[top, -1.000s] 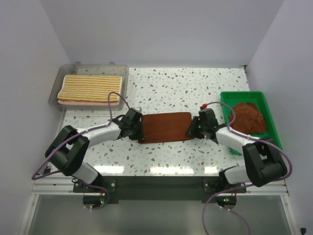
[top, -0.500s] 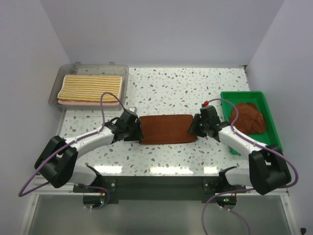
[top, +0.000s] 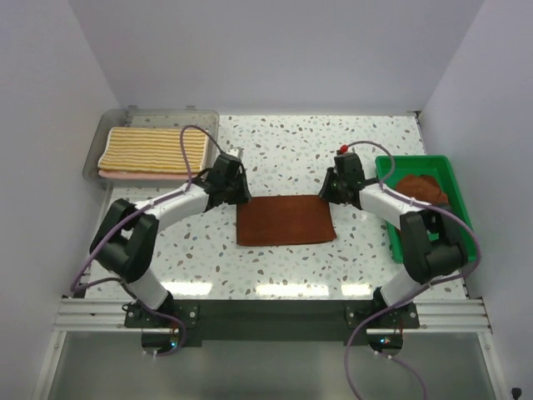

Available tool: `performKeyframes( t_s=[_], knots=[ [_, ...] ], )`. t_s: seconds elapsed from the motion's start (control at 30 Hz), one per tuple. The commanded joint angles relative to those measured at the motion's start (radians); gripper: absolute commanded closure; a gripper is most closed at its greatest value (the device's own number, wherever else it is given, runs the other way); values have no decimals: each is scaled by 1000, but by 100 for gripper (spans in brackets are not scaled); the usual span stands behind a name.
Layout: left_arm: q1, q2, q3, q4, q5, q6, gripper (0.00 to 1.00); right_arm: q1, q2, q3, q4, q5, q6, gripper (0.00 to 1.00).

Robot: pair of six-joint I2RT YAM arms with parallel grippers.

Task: Fold and stack the towels
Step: Neatly place the folded towel into the bin

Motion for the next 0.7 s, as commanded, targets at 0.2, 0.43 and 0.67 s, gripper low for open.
performKeyframes(
  t_s=[0.2, 0.43, 0.67],
  knots=[
    [35, 193, 14, 146, -12, 62, 74, -35, 172, 26, 103, 38, -26, 79],
    [36, 85, 0, 118, -21, 60, 62, -29, 111, 50, 33, 21, -115, 74],
    [73, -117, 38, 5, -14, 88, 25, 138, 22, 147, -139, 70, -224, 45]
  ],
)
